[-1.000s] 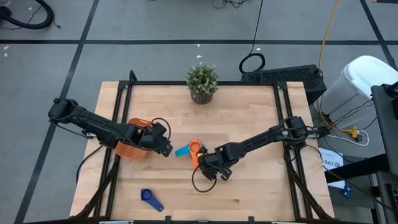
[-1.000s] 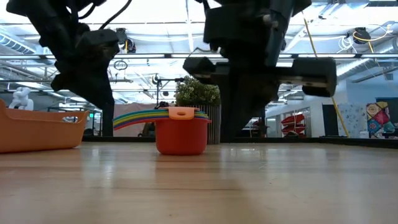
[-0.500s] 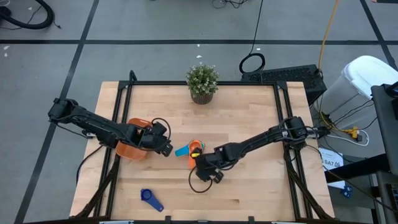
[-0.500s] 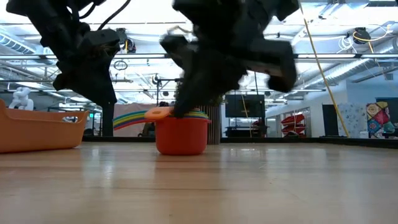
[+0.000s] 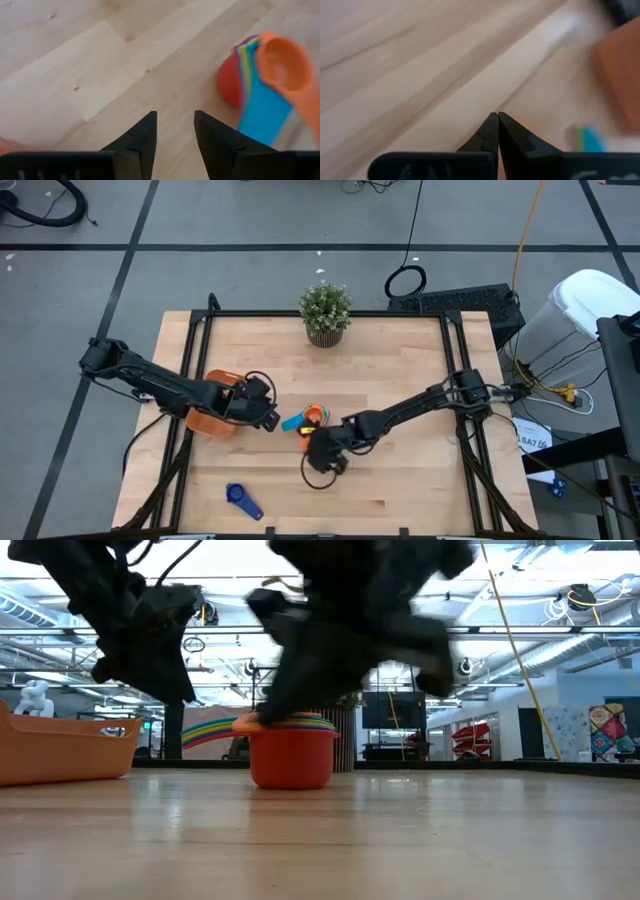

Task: Nest measuring cups in basket
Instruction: Stack the orange measuring cup on top of the light blue measuring cup

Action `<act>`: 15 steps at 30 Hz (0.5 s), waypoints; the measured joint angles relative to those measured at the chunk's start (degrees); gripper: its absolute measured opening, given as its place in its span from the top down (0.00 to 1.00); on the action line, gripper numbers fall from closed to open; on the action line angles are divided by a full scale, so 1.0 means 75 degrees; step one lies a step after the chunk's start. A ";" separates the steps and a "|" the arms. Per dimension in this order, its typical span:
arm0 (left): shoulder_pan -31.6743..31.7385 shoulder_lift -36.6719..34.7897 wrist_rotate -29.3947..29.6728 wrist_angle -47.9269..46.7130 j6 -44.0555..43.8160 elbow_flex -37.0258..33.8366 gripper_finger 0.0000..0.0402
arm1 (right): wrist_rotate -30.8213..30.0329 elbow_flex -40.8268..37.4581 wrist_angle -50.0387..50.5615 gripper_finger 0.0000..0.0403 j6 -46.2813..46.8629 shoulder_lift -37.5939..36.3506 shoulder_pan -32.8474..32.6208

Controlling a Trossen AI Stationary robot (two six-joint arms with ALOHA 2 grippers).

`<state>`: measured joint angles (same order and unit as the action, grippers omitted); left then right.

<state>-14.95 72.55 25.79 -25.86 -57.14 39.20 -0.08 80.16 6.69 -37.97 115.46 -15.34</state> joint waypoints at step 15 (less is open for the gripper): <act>-0.0066 0.0137 -0.0079 -0.0065 0.0010 0.0000 0.67 | -0.1157 0.0004 0.0651 1.00 -0.0233 -0.1210 -0.0356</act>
<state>-15.44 73.58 25.19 -26.35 -57.07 39.20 -8.76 80.20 11.57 -39.71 106.39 -18.01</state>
